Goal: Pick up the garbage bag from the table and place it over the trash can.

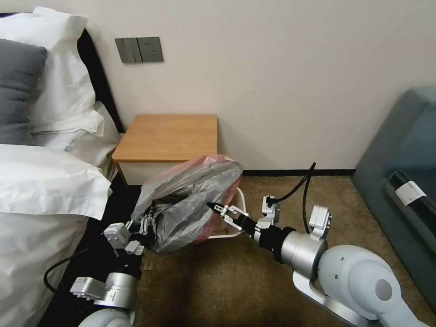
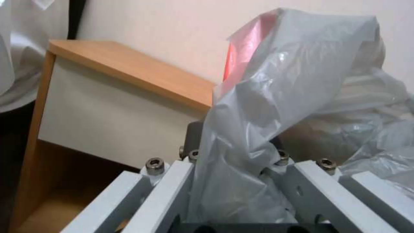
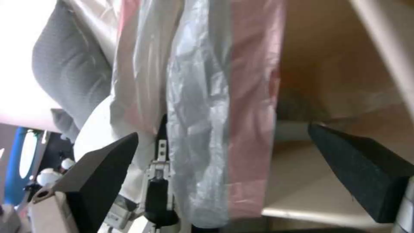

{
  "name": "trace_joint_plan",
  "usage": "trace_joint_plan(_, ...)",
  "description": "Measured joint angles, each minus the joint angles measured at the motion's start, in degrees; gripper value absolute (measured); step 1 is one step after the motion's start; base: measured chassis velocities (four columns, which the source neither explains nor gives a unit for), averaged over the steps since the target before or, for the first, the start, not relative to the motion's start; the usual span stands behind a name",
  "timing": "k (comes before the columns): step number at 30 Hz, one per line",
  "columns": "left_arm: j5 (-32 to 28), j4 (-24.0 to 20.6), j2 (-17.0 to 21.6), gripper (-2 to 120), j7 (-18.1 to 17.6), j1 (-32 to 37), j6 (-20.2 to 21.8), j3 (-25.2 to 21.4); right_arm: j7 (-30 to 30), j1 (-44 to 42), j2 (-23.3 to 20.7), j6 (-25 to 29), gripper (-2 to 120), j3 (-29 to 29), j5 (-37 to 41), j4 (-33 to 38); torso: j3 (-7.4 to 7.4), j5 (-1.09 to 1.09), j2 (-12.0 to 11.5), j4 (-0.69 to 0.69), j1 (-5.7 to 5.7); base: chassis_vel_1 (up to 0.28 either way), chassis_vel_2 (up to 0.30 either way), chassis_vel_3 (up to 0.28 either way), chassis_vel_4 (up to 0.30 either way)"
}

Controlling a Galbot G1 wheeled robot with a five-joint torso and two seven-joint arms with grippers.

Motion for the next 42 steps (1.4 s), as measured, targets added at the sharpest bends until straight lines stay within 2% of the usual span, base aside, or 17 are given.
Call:
trace_joint_plan(10,0.85,-0.65,-0.31,10,0.44,0.45,-0.36,-0.08,-1.5,0.21,0.93,-0.02,97,-0.75,-1.71,-0.46,0.0,0.0,0.0,0.0,0.0,0.0,0.0,0.0,0.0)
trace_joint_plan(16,0.87,-0.66,-0.49,10,0.54,0.68,-0.2,0.52,-4.41,0.14,1.21,-0.34,75,-1.34,-5.26,-1.05,0.0,0.0,0.0,0.0,0.0,0.0,0.0,0.0,0.0)
trace_joint_plan(17,0.87,-0.66,-0.49,10,0.54,0.68,-0.2,0.52,-4.41,0.14,1.21,-0.34,75,-1.34,-5.26,-1.05,0.0,0.0,0.0,0.0,0.0,0.0,0.0,0.0,0.0)
trace_joint_plan(20,0.56,-0.66,-0.51,10,0.5,0.75,0.21,0.78,-5.52,-0.25,1.16,-0.67,59,-1.49,-6.34,-0.77,0.0,0.0,0.0,0.0,0.0,0.0,0.0,0.0,0.0)
trace_joint_plan(21,0.56,-0.66,-0.51,10,0.5,0.75,0.21,0.78,-5.52,-0.25,1.16,-0.67,59,-1.49,-6.34,-0.77,0.0,0.0,0.0,0.0,0.0,0.0,0.0,0.0,0.0)
trace_joint_plan(23,0.43,-0.66,-0.52,10,0.25,0.76,0.48,1.14,-6.22,-0.37,1.11,-0.85,49,-1.66,-7.11,-0.32,0.0,0.0,0.0,0.0,0.0,0.0,0.0,0.0,0.0)
trace_joint_plan(24,0.43,-0.66,-0.52,10,0.25,0.76,0.48,1.14,-6.22,-0.37,1.11,-0.85,49,-1.66,-7.11,-0.32,0.0,0.0,0.0,0.0,0.0,0.0,0.0,0.0,0.0)
trace_joint_plan(27,0.24,-0.55,-0.6,10,-0.62,0.76,0.99,1.76,-7.09,-0.64,0.95,-0.97,35,-1.86,-7.84,0.41,0.0,0.0,0.0,0.0,0.0,0.0,0.0,0.0,0.0)
trace_joint_plan(28,0.24,-0.55,-0.6,10,-0.62,0.76,0.99,1.76,-7.09,-0.64,0.95,-0.97,35,-1.86,-7.84,0.41,0.0,0.0,0.0,0.0,0.0,0.0,0.0,0.0,0.0)
trace_joint_plan(30,0.16,-0.5,-0.64,10,-1.58,0.75,1.33,2.05,-7.27,-0.77,0.82,-0.97,23,-1.74,-7.86,0.7,0.0,0.0,0.0,0.0,0.0,0.0,0.0,0.0,0.0)
trace_joint_plan(32,0.09,-0.5,-0.65,10,-1.86,0.75,1.48,2.08,-7.27,-0.82,0.75,-0.96,20,-1.65,-7.85,0.81,0.0,0.0,0.0,0.0,0.0,0.0,0.0,0.0,0.0)
trace_joint_plan(34,-0.1,-0.5,-0.68,10,-2.52,0.7,1.72,2.13,-7.26,-0.98,0.59,-0.9,8,-1.46,-7.92,0.86,0.0,0.0,0.0,0.0,0.0,0.0,0.0,0.0,0.0)
trace_joint_plan(35,-0.1,-0.5,-0.68,10,-2.52,0.7,1.72,2.13,-7.26,-0.98,0.59,-0.9,8,-1.46,-7.92,0.86,0.0,0.0,0.0,0.0,0.0,0.0,0.0,0.0,0.0)
trace_joint_plan(37,-0.83,-0.5,-0.69,10,-2.87,0.61,1.83,2.1,-7.13,-1.14,0.57,-0.68,0,-1.34,-8.14,0.79,0.0,0.0,0.0,0.0,0.0,0.0,0.0,0.0,0.0)
trace_joint_plan(42,-1.78,-0.5,-0.66,10,-3.67,0.35,2.12,1.98,-6.49,-1.75,0.89,-0.19,0,-1.14,-8.31,1.03,0.0,0.0,0.0,0.0,0.0,0.0,0.0,0.0,0.0)
